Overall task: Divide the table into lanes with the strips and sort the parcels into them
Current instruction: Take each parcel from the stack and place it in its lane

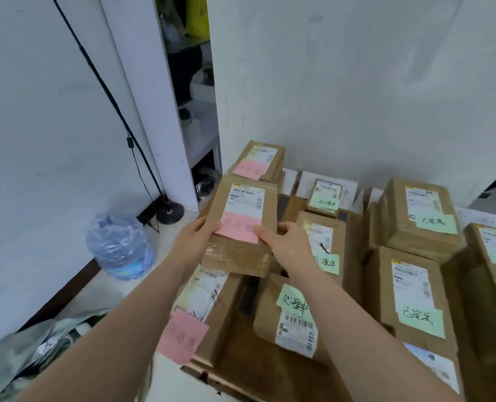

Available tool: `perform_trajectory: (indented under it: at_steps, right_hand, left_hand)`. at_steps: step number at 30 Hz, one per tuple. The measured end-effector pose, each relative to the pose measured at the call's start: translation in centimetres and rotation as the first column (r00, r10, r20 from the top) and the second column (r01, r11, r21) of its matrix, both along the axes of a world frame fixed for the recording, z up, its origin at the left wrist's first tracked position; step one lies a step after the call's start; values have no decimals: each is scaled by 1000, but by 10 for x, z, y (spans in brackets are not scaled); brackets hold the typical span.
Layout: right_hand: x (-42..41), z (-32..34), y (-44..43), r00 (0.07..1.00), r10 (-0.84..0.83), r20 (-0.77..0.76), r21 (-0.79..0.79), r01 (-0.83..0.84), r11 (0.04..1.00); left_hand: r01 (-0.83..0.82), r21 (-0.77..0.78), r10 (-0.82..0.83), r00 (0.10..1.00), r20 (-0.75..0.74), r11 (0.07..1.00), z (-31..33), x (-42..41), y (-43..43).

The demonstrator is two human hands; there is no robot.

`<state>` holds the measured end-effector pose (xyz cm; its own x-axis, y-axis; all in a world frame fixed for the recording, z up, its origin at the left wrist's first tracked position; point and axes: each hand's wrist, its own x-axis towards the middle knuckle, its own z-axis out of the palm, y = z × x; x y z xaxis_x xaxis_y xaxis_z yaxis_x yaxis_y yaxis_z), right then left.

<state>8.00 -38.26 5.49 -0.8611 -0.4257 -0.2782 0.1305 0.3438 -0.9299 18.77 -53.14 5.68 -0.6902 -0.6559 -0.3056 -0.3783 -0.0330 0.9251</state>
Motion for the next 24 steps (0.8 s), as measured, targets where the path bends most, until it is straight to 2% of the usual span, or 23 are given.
perform_trajectory:
  at_steps: [4, 13, 24]
  right_hand:
    - [2, -15, -34, 999, -51, -2, 44, 51, 998]
    - [4, -29, -62, 988, -148, -38, 133, 152, 979]
    - [7, -30, -67, 993, -117, -2, 148, 116, 982]
  left_hand:
    - [33, -34, -32, 999, 35, 999, -7, -8, -35]
    - [100, 56, -101, 995, 16, 993, -30, -33, -68]
    - [117, 42, -117, 993, 3, 992, -41, -36, -73]
